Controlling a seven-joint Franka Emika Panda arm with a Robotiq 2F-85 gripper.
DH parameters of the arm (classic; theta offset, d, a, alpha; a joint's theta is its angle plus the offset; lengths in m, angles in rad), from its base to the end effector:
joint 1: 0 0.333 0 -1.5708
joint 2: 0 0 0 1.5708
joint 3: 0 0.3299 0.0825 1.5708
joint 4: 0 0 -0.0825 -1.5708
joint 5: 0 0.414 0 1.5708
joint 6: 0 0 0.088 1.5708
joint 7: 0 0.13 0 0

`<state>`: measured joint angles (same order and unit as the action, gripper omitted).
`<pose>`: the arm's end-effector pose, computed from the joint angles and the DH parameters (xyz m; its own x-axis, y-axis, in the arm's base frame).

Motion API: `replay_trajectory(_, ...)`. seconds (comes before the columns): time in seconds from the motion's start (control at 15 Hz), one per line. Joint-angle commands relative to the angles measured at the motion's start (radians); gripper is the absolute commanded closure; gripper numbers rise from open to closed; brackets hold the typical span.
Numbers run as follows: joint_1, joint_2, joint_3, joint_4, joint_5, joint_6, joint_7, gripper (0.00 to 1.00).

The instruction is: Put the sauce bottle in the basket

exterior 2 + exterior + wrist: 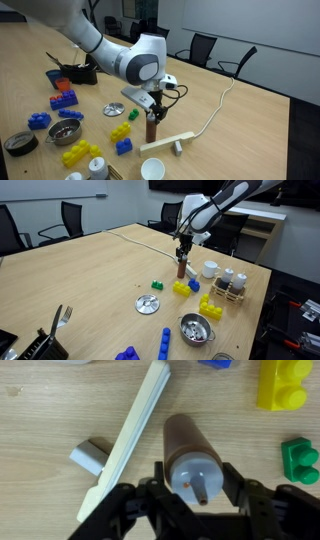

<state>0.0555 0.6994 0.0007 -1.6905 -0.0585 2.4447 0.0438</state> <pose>0.7124 0.0391 0.1613 0.9968 0.0570 0.0556 0.0550 -0.9978 0.0371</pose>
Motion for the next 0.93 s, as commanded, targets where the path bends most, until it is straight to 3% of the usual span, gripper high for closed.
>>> replay_trajectory(0.0,0.011,0.010,-0.009,0.017,-0.009,-0.006,0.005,0.69)
replay_trajectory(0.07,0.011,0.009,-0.007,0.019,-0.009,-0.008,0.003,0.73)
replay_trajectory(0.33,0.018,-0.011,-0.010,0.011,-0.025,-0.033,-0.003,0.73)
replay_trajectory(0.67,0.020,-0.106,-0.015,-0.055,-0.036,-0.099,0.005,0.73)
replay_trajectory(0.87,0.015,-0.179,-0.018,-0.120,-0.028,-0.078,0.027,0.73)
